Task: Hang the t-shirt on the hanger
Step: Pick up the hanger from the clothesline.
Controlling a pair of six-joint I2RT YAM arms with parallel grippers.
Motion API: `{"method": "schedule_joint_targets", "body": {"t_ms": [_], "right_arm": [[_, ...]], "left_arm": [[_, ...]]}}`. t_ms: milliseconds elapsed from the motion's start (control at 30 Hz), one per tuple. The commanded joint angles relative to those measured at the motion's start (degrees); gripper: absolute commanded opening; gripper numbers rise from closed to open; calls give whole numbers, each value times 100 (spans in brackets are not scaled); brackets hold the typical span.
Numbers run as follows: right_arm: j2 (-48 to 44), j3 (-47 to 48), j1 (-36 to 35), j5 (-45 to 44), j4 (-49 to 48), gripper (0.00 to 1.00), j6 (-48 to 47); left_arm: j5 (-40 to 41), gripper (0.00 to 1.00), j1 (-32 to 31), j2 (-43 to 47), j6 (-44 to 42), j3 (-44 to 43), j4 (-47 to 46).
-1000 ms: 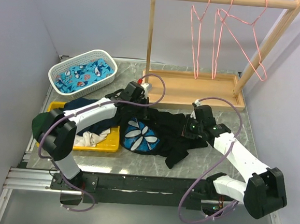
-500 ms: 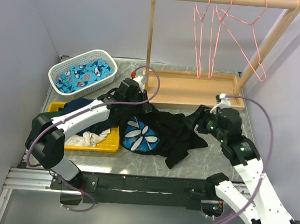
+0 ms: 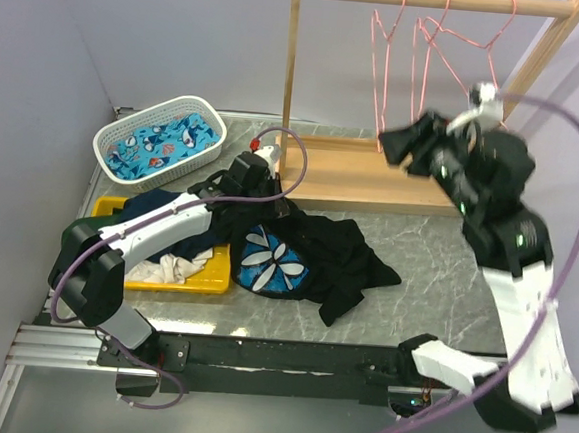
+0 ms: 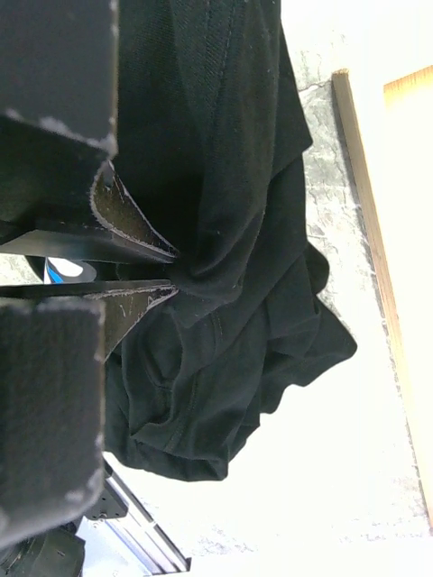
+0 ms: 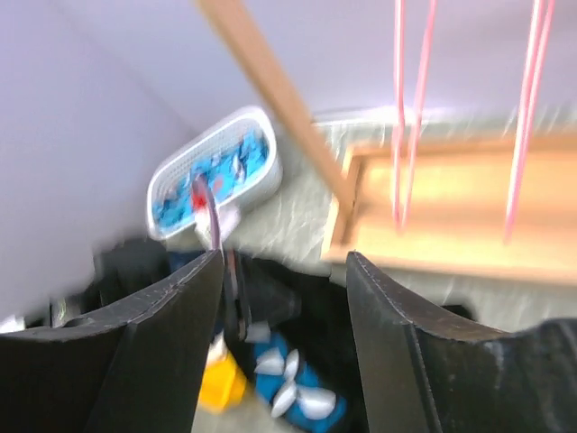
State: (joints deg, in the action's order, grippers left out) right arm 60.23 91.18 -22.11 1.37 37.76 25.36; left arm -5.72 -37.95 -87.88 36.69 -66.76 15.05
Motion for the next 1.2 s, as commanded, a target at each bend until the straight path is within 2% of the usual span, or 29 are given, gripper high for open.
{"method": "schedule_joint_targets", "body": {"t_ms": [0,100,233,367,600,900,1133,1167], "right_arm": [[1470,1734,-13,-566,627,62,-655],[2095,2377,-13,-1181,531,60,-840],[2827,3054,-21,-1516,505,57,-1051],[3170,3126,-4,-2130,382,55,-1139],[3302,2792,-13,-2290,13,55,-1411],[3628,2879,-4,-2255,-207,37,-1728],[3962,3372,31,-2272,-40,33,-1904],[3996,3380,49,-2255,-49,28,-1930]], "left_arm": [[114,15,-2,122,-3,-144,24],[132,15,-1,86,-48,-293,112],[159,15,-10,78,-109,-469,209],[203,15,-1,156,-162,-505,253],[246,16,-1,280,-171,-347,209],[325,16,-1,491,-162,-197,218],[387,17,-10,631,-197,-162,270],[387,16,-2,640,-206,-162,279]]}}
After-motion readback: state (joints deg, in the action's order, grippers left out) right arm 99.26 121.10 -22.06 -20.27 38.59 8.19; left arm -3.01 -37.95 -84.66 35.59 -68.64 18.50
